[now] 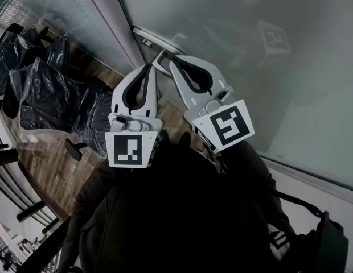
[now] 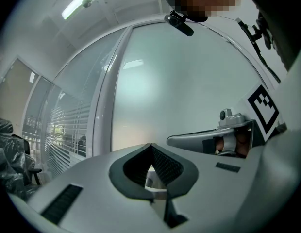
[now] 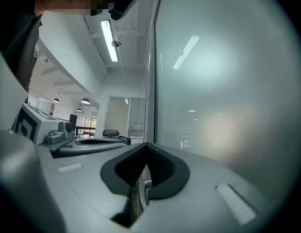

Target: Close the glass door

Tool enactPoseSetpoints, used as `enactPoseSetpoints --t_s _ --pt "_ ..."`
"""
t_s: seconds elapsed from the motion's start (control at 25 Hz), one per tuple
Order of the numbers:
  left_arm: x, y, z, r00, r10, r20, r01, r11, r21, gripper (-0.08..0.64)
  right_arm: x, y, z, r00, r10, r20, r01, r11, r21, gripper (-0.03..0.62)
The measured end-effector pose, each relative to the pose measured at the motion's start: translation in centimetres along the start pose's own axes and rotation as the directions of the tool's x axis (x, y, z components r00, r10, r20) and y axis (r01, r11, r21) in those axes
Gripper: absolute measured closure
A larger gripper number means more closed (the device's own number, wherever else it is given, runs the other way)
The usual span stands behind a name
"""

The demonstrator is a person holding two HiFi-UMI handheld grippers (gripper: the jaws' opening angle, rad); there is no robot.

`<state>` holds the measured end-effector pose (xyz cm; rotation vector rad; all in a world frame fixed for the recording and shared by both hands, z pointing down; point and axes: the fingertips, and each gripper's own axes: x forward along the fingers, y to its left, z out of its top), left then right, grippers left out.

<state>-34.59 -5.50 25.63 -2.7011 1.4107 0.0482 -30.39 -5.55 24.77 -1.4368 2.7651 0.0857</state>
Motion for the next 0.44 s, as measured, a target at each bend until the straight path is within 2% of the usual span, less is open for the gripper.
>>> enactPoseSetpoints --t_s 0.24,0.44 --pt "-0.41 -0.3 0.01 1.0 -0.006 0.002 0.006 1.0 0.008 0.563 -0.31 0.15 0.07 1.0 -0.002 -0.001 0.002 1.0 0.01 0.592" --pt "-0.8 0.41 0.42 1.0 0.022 -0.001 -0.022 1.0 0.0 0.563 -0.06 0.84 0.32 1.0 0.011 -0.001 -0.011 1.0 0.011 0.592"
